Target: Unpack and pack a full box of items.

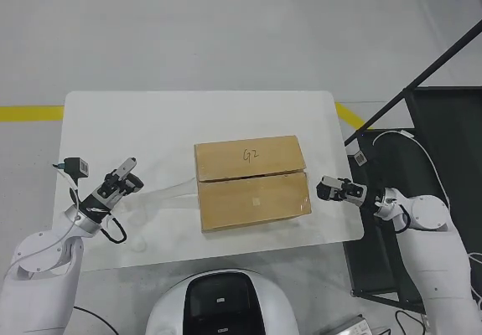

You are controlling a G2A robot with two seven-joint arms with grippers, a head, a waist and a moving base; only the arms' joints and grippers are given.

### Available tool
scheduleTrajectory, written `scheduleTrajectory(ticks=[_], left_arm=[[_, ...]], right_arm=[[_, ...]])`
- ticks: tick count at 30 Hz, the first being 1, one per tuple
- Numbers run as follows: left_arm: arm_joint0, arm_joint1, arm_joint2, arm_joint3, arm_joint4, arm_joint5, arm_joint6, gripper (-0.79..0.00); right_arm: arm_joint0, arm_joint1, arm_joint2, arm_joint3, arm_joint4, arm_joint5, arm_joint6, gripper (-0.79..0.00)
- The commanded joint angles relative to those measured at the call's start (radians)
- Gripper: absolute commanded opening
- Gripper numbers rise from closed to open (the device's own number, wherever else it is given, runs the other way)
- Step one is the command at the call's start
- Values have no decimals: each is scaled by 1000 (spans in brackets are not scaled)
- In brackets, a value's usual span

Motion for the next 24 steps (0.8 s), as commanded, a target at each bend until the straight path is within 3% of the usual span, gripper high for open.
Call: scheduleTrajectory(ticks=[1, 10, 24], left_arm=[[0, 0, 0, 0, 0, 0, 0, 0], [0, 0, 0, 0, 0, 0, 0, 0], [0, 0, 0, 0, 0, 0, 0, 0]], right_arm=[[0, 0, 0, 0, 0, 0, 0, 0], [31, -1, -35, -24, -42, -57, -59, 0], [152, 8, -112, 140, -93, -169, -51, 0]])
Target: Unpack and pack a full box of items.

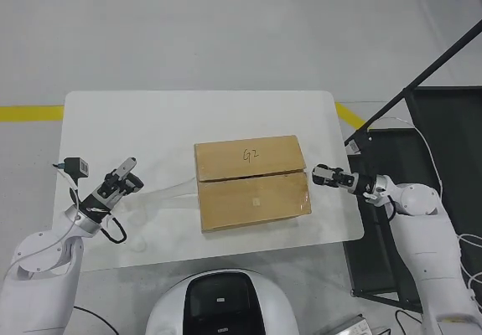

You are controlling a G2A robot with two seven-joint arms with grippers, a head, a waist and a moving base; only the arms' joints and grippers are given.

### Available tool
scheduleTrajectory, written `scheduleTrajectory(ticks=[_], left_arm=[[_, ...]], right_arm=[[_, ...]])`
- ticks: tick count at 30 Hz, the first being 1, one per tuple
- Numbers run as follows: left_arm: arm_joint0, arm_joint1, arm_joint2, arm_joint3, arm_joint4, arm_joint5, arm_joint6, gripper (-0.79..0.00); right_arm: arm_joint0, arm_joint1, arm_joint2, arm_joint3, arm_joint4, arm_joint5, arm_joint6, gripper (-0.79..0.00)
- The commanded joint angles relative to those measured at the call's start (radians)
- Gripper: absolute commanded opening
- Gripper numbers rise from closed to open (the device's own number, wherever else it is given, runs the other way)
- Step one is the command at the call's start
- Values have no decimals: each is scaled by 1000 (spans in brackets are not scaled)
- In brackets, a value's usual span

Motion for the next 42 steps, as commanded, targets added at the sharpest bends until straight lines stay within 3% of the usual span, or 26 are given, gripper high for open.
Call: scheduleTrajectory(ticks=[1, 21, 32, 42], left_arm=[[0, 0, 0, 0, 0, 0, 0, 0], [0, 0, 0, 0, 0, 0, 0, 0], [0, 0, 0, 0, 0, 0, 0, 0], [0, 0, 0, 0, 0, 0, 0, 0]], right_arm=[[11, 1, -16, 18, 3, -3, 17, 0], [65, 30, -142, 46, 117, 40, 64, 0], [-13, 88, -115, -71, 200, 64, 88, 0], [-125, 162, -113, -229, 212, -7, 18, 0]])
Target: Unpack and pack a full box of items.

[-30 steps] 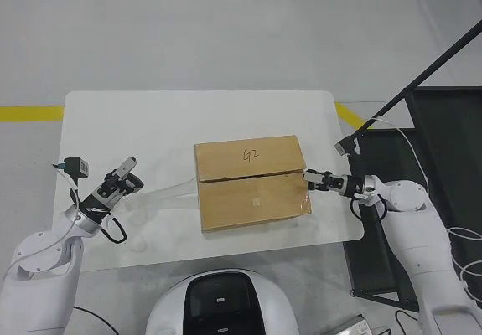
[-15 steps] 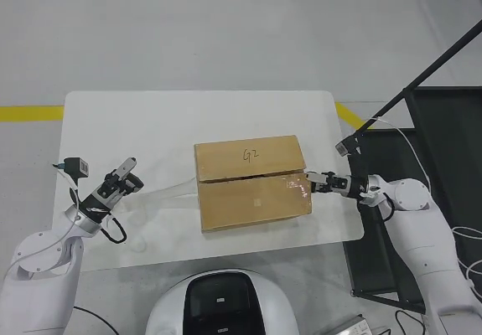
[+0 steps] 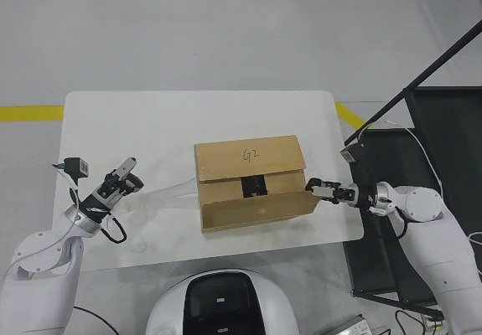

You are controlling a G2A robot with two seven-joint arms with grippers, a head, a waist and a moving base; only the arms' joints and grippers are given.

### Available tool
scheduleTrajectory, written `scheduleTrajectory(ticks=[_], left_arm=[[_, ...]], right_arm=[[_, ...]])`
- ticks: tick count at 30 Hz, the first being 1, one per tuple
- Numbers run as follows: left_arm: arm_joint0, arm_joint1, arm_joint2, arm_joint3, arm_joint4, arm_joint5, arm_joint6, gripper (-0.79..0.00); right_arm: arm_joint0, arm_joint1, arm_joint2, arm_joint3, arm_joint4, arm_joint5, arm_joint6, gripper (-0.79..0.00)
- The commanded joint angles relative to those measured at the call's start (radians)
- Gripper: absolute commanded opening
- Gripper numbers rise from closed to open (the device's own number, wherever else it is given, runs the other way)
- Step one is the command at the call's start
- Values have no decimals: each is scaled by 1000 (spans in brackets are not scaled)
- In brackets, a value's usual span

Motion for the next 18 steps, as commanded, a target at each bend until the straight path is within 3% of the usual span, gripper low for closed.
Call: scheduleTrajectory(ticks=[1, 18], left_arm=[[0, 0, 0, 0, 0, 0, 0, 0], [0, 0, 0, 0, 0, 0, 0, 0]], right_arm=[[-21, 16, -5, -30, 0, -12, -12, 0], [-229, 195, -82, -249, -160, -215, -215, 0]])
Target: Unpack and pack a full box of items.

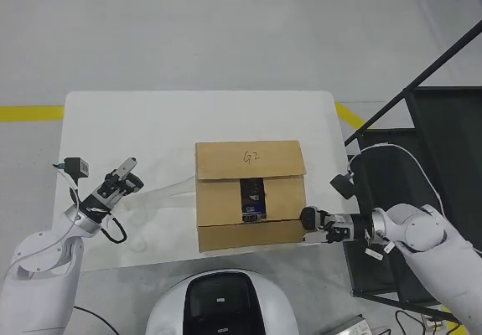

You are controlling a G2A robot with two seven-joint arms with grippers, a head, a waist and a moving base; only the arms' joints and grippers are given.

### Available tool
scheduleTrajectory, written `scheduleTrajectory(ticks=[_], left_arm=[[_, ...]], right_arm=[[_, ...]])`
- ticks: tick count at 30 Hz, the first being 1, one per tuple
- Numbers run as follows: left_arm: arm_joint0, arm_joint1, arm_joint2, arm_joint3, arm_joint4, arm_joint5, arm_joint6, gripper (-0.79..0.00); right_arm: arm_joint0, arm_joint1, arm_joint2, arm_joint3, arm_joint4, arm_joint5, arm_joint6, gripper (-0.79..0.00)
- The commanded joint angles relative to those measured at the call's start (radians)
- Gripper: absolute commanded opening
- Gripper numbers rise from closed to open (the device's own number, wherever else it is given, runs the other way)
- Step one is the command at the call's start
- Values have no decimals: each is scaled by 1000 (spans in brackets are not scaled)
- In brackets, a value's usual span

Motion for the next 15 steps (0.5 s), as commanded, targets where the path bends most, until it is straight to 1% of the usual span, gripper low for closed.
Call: scheduleTrajectory(ticks=[1, 6, 10, 15], left_arm=[[0, 0, 0, 0, 0, 0, 0, 0], [0, 0, 0, 0, 0, 0, 0, 0], [0, 0, 0, 0, 0, 0, 0, 0], [0, 0, 0, 0, 0, 0, 0, 0]], right_arm=[[-11, 24, -18, -3, -14, -28, -28, 0], [-15, 82, -87, -8, -67, -80, -80, 0], [1, 123, -163, -9, -122, -107, -107, 0], [57, 153, -268, 7, -157, -100, -101, 0]])
